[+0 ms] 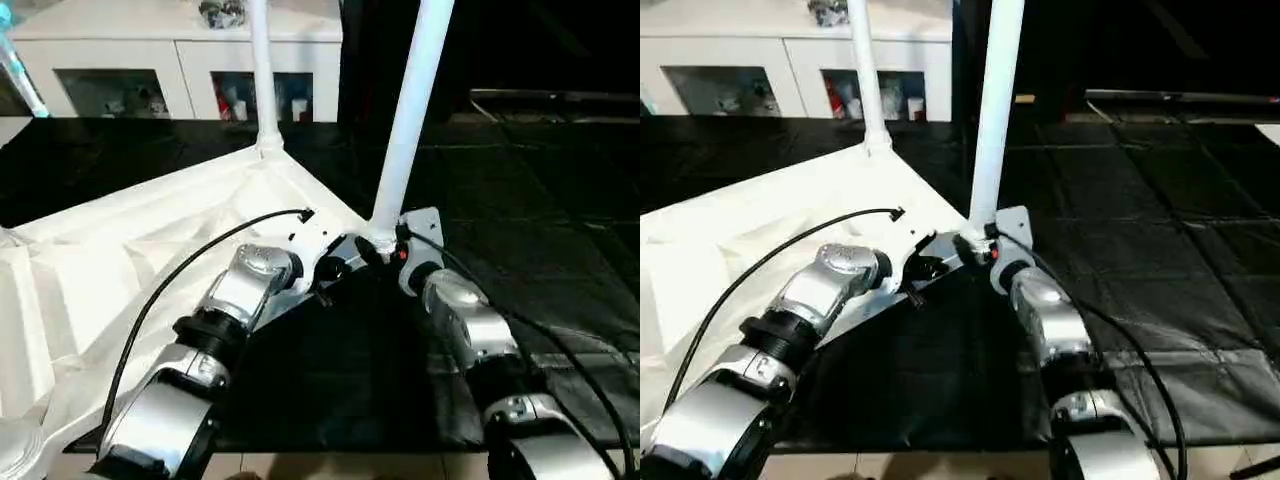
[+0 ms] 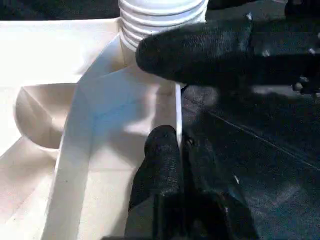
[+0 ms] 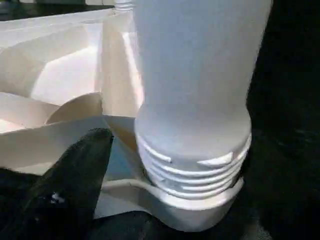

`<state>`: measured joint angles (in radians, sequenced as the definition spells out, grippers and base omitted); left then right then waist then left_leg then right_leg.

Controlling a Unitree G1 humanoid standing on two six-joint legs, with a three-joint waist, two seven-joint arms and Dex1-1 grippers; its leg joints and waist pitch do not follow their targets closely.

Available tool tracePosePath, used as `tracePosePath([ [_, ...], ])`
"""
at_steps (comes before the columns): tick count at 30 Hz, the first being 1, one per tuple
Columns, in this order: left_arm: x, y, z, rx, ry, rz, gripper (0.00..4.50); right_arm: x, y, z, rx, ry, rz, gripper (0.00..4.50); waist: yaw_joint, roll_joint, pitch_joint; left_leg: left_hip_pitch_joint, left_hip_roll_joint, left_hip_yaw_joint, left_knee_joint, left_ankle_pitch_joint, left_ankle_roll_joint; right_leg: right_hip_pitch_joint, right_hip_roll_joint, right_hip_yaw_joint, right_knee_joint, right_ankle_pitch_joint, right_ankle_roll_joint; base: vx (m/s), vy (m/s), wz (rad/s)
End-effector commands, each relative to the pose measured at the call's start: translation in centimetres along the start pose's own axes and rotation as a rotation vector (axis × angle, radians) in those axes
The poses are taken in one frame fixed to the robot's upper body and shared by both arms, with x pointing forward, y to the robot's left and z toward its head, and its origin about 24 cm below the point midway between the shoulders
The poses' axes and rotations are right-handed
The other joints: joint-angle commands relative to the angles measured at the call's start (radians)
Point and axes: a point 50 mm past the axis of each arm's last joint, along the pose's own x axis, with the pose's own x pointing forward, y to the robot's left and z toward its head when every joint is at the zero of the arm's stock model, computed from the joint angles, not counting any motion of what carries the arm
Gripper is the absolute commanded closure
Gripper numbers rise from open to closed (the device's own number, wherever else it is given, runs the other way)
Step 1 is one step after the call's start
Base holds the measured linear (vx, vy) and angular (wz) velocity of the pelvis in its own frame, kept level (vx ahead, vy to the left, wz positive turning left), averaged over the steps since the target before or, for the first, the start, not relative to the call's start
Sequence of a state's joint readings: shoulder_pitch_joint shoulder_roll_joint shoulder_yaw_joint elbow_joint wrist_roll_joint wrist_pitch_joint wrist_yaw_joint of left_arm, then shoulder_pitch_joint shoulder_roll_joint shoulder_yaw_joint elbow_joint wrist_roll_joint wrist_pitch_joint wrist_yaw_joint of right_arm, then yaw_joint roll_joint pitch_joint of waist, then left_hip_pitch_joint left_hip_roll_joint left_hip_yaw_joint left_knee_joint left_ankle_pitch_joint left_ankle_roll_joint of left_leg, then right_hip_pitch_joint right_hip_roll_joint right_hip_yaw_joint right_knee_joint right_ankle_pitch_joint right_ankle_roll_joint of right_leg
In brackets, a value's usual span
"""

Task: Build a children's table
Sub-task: Rotate leg to tighten

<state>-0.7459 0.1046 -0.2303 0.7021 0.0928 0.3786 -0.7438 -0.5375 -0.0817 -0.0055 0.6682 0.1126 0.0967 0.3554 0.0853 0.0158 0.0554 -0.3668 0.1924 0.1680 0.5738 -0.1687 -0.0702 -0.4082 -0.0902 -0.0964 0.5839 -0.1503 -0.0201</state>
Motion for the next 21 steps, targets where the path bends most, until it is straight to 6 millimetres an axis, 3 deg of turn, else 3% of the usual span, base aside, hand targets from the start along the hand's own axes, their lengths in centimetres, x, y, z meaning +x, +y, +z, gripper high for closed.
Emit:
tracePosePath([
  [1, -0.6, -0.4, 1.0, 0.084, -0.072, -0.069, 4.50, -1.4, -0.4, -0.4, -0.007, -0.027, 0.050, 0.04, 0.008, -0.007, -0.074, 0.006, 0.031, -0.004, -0.062, -0.216, 0.061, 0.063, -0.061, 0.047, -0.067, -0.234, -0.196, 0.000, 0.000, 0.00],
  [2, -0.6, -0.4, 1.0, 0.084, -0.072, -0.069, 4.50, -1.4, -0.4, -0.4, -0.007, -0.027, 0.050, 0.04, 0.012, -0.007, -0.073, 0.006, 0.032, -0.003, -0.062, -0.211, 0.065, 0.064, -0.061, 0.048, -0.068, -0.230, -0.190, 0.000, 0.000, 0.00],
  [3, -1.1, -0.4, 0.4, 0.116, -0.059, -0.112, 4.50, -3.0, -1.2, -0.1, -0.027, -0.047, 0.092, 0.04, 0.012, -0.011, -0.074, 0.003, 0.031, -0.003, -0.061, -0.195, 0.077, 0.066, -0.058, 0.048, -0.066, -0.204, -0.196, 0.000, 0.000, 0.00],
  [5, -1.3, -0.3, 0.1, 0.126, -0.053, -0.129, 4.50, -3.5, -1.6, 0.0, -0.029, -0.045, 0.125, 0.04, 0.015, -0.008, -0.073, 0.003, 0.031, -0.002, -0.061, -0.196, 0.086, 0.065, -0.058, 0.048, -0.066, -0.210, -0.190, 0.000, 0.000, 0.00],
  [9, -1.9, -0.2, -0.4, 0.175, -0.049, -0.185, 4.50, -5.3, -2.9, 0.5, -0.073, -0.045, 0.263, 0.04, 0.019, -0.010, -0.070, 0.007, 0.032, -0.002, -0.063, -0.247, 0.074, 0.061, -0.062, 0.045, -0.078, -0.319, -0.167, 0.000, 0.000, 0.00],
  [12, -2.6, -0.4, -1.1, 0.227, -0.028, -0.286, 4.50, -6.5, -4.0, 1.1, -0.180, -0.012, 0.395, 0.04, 0.025, -0.020, -0.068, 0.009, 0.034, 0.000, -0.062, -0.247, 0.076, 0.057, -0.064, 0.047, -0.080, -0.346, -0.159, 0.000, 0.000, 0.00],
  [13, -2.9, -0.4, -1.4, 0.240, -0.013, -0.324, 4.50, -6.9, -4.3, 1.3, -0.206, 0.006, 0.433, 0.04, 0.028, -0.019, -0.068, 0.007, 0.034, 0.000, -0.062, -0.239, 0.077, 0.058, -0.065, 0.048, -0.078, -0.348, -0.161, 0.000, 0.000, 0.00],
  [16, -3.2, -0.5, -1.6, 0.267, -0.002, -0.361, 4.50, -7.1, -4.4, 1.6, -0.222, 0.017, 0.474, 0.04, 0.033, -0.018, -0.070, 0.010, 0.037, 0.001, -0.061, -0.224, 0.079, 0.055, -0.063, 0.048, -0.072, -0.308, -0.178, 0.000, 0.000, 0.00],
  [18, -4.3, -0.6, -2.4, 0.345, 0.052, -0.489, 4.50, -7.8, -4.2, 1.9, -0.271, 0.072, 0.620, 0.04, 0.038, -0.017, -0.070, 0.006, 0.039, 0.000, -0.061, -0.219, 0.084, 0.060, -0.063, 0.047, -0.069, -0.304, -0.180, 0.000, 0.000, 0.00],
  [21, -4.8, -0.5, -2.7, 0.394, 0.084, -0.538, 4.50, -8.0, -3.8, 2.1, -0.279, 0.096, 0.701, 0.04, 0.045, -0.015, -0.071, 0.008, 0.041, 0.002, -0.059, -0.210, 0.089, 0.056, -0.063, 0.048, -0.065, -0.282, -0.187, 0.000, 0.000, 0.00],
])
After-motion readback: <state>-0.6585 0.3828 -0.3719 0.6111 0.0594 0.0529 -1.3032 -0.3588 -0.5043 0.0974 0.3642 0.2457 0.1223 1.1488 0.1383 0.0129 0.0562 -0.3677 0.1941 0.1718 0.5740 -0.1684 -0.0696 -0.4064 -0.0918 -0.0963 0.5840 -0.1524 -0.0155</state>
